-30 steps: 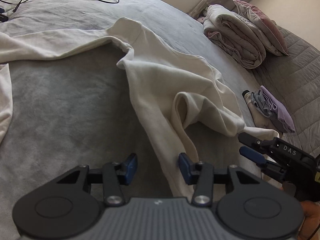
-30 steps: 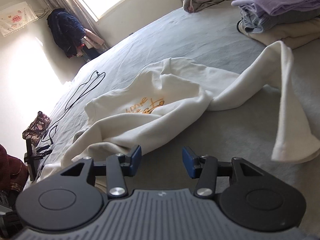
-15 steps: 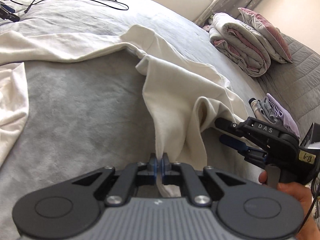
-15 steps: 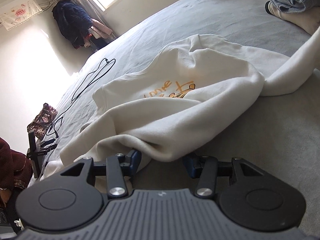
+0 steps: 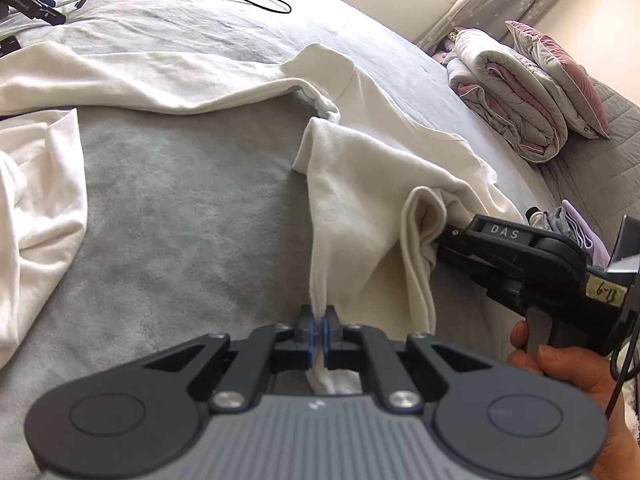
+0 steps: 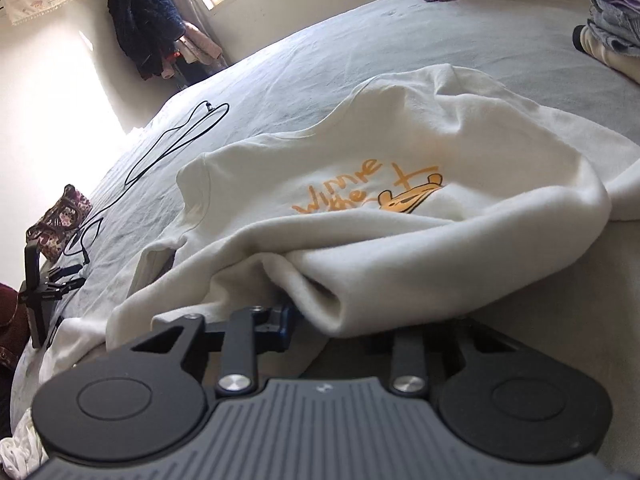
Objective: Fold clothes
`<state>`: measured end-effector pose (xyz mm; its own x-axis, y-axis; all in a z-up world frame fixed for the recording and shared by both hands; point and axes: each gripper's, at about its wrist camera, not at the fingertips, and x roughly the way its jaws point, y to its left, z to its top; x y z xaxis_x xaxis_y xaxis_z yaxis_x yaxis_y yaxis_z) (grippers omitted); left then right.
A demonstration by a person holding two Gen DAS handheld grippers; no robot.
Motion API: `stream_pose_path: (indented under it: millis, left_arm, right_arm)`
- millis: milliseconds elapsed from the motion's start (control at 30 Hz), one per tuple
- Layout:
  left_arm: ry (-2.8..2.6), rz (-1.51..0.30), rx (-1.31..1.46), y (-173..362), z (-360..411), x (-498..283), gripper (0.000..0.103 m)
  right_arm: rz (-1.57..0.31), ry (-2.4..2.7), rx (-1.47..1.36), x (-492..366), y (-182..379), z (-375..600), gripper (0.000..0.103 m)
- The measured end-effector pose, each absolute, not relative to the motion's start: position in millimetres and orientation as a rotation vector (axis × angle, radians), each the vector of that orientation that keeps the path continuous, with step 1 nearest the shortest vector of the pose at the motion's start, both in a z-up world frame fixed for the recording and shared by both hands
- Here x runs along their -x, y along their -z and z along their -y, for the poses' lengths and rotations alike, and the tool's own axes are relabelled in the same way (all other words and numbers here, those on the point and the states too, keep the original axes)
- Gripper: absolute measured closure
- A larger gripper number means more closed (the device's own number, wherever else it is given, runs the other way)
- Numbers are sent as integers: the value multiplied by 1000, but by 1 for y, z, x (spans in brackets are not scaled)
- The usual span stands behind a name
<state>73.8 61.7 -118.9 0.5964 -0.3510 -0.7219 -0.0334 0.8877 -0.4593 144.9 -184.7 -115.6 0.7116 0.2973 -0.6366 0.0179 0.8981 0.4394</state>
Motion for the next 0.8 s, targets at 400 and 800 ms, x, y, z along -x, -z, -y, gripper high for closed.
stream_pose_path:
  millis: [400,800]
  left_arm:
    - [260,-909,438,87,-70,-57,99]
    - [350,-944,447,67,-99,-22,100]
  right_arm:
    - [-816,-202,-344,-92,88,218,94]
    - [-881,-229,-230,-20,50,253,101]
